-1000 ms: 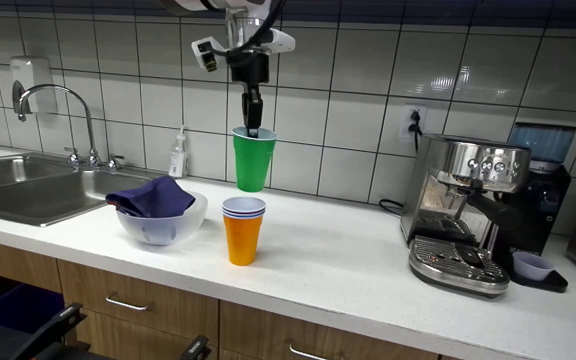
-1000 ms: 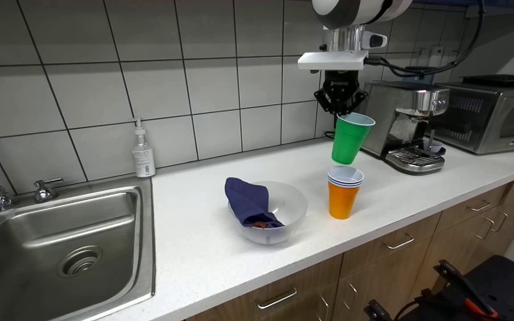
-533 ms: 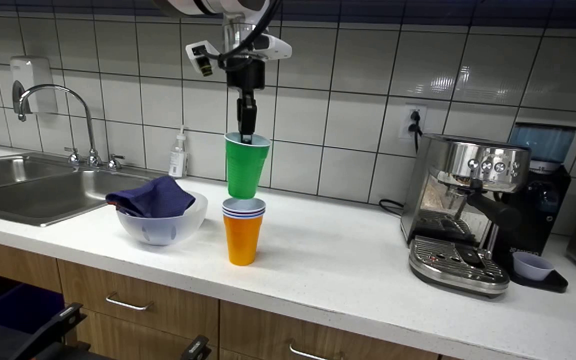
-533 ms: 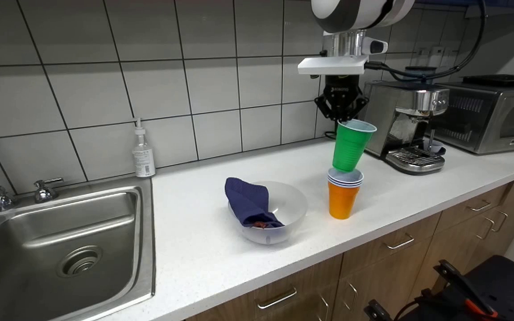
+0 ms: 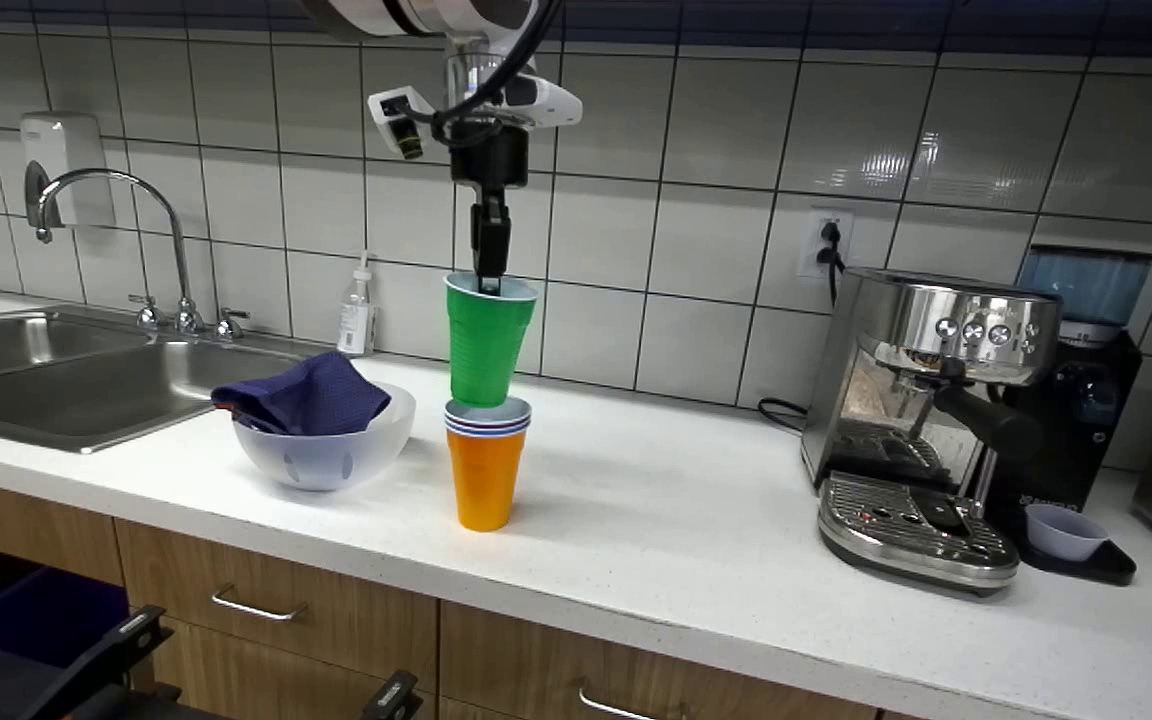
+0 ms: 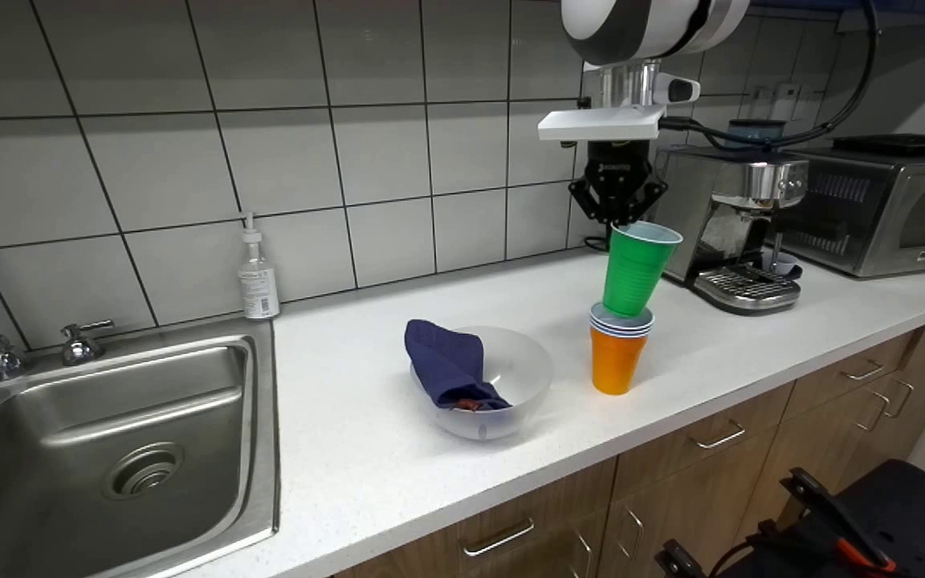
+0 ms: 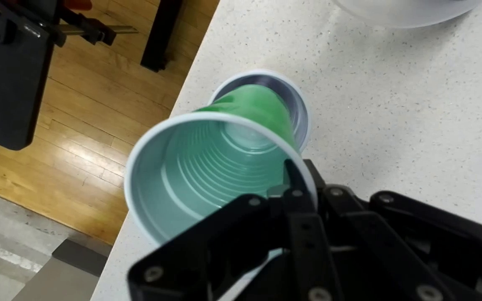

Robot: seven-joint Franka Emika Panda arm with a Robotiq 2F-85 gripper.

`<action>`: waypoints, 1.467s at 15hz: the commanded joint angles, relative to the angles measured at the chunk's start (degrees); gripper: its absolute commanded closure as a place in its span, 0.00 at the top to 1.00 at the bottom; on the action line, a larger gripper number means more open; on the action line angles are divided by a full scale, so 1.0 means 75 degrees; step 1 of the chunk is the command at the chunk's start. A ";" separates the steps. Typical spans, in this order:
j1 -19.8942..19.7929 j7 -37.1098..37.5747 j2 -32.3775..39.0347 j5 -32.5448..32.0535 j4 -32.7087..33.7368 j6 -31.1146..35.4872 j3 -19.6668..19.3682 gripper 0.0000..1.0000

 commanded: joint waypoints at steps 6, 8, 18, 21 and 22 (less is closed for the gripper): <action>-0.0136 0.0002 0.0067 -0.0055 0.0039 -0.0117 0.0026 0.01; -0.0137 -0.0011 0.0122 -0.0055 0.0062 -0.0095 0.0018 0.01; -0.0116 -0.0072 0.0517 -0.0075 0.0286 -0.0026 -0.0038 0.01; -0.0105 -0.0090 0.0635 -0.0071 0.0376 -0.0021 -0.0064 0.01; -0.0101 -0.0096 0.0672 -0.0068 0.0406 -0.0023 -0.0072 0.01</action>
